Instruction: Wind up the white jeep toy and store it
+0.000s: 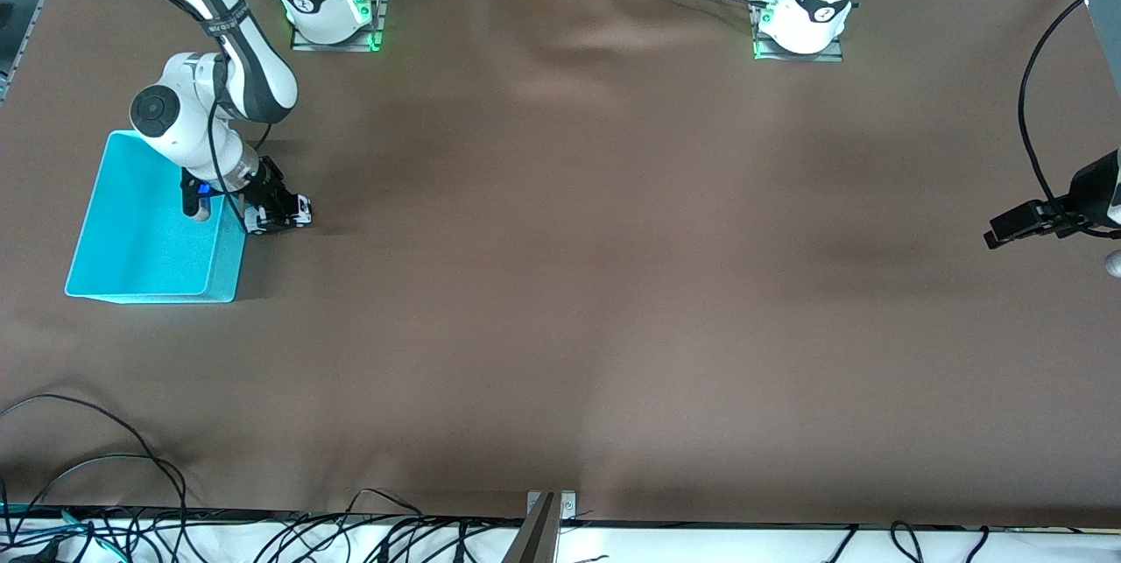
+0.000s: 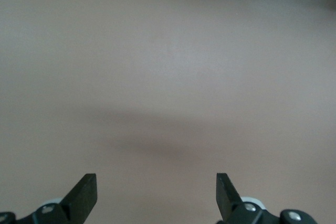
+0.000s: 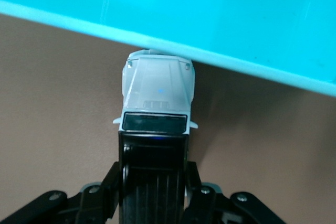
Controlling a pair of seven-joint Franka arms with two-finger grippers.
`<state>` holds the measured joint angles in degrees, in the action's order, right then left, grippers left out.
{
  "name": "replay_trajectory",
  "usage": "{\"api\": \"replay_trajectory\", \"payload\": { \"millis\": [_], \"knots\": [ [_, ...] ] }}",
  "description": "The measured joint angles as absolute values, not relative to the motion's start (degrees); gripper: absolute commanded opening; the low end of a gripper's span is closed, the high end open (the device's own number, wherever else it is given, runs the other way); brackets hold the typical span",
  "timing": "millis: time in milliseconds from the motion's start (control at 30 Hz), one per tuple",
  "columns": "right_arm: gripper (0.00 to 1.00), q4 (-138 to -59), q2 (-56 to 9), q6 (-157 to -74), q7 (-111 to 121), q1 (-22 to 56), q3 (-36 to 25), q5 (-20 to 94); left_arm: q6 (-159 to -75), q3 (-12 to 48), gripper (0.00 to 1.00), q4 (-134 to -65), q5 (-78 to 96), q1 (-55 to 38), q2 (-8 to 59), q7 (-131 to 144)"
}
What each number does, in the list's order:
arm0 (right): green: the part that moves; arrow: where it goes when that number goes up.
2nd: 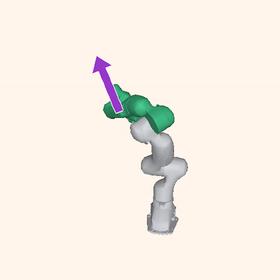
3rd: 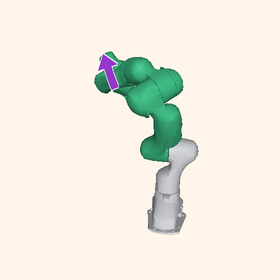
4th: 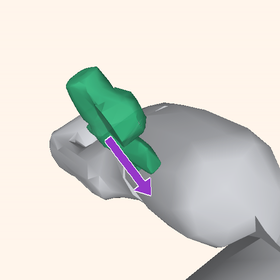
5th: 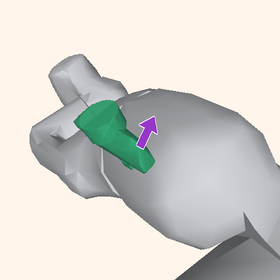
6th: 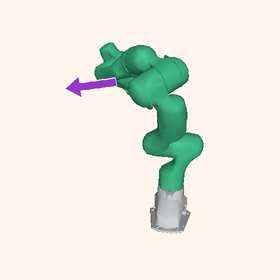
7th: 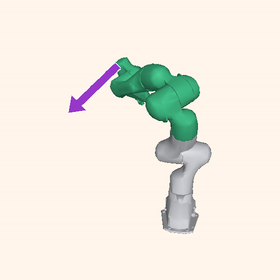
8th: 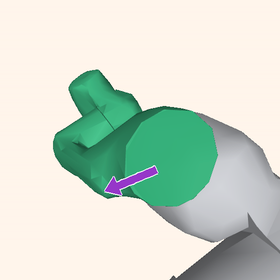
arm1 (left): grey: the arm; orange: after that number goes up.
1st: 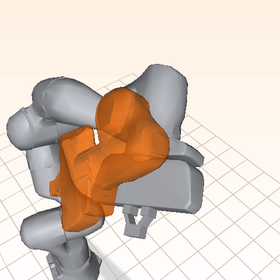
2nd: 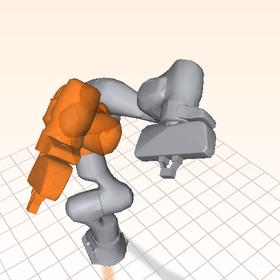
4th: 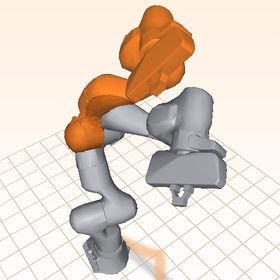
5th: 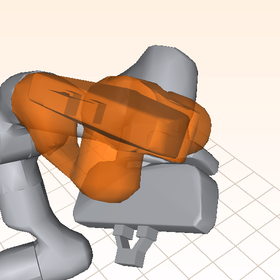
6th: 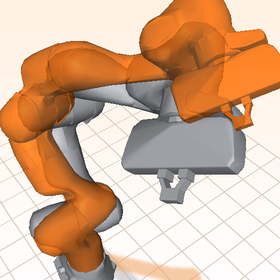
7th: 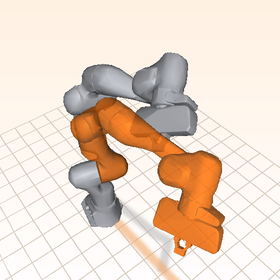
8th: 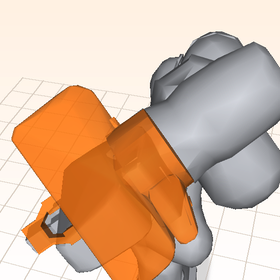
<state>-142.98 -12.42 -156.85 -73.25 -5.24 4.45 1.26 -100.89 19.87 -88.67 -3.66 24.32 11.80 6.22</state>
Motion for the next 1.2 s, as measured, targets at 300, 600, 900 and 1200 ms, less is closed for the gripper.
{"api": "replay_trajectory", "payload": {
  "millis": [300, 600, 900, 1200],
  "knots": [
    [0.0, -142.13, -8.97, -151.99, -75.87, -4.62, 7.88, 1.23, -100.89, 19.9, 1.0, -88.67, -3.66, 24.32, 11.8, 6.22],
    [0.0, -138.02, -6.76, -144.55, -76.38, -4.2, 13.52, 1.2, -100.89, 19.9, 1.0, -88.67, -3.66, 24.32, 11.8, 6.22],
    [0.0, -133.15, -6.38, -135.34, -60.69, -4.3, 13.54, 1.08, -100.89, 19.9, 1.0, -88.67, -3.66, 24.32, 11.81, 6.22],
    [0.0, -130.9, -4.35, -127.55, -35.32, -4.62, 4.95, 0.87, -100.89, 19.9, 1.0, -88.67, -3.66, 24.32, 11.81, 6.22]
  ]
}}
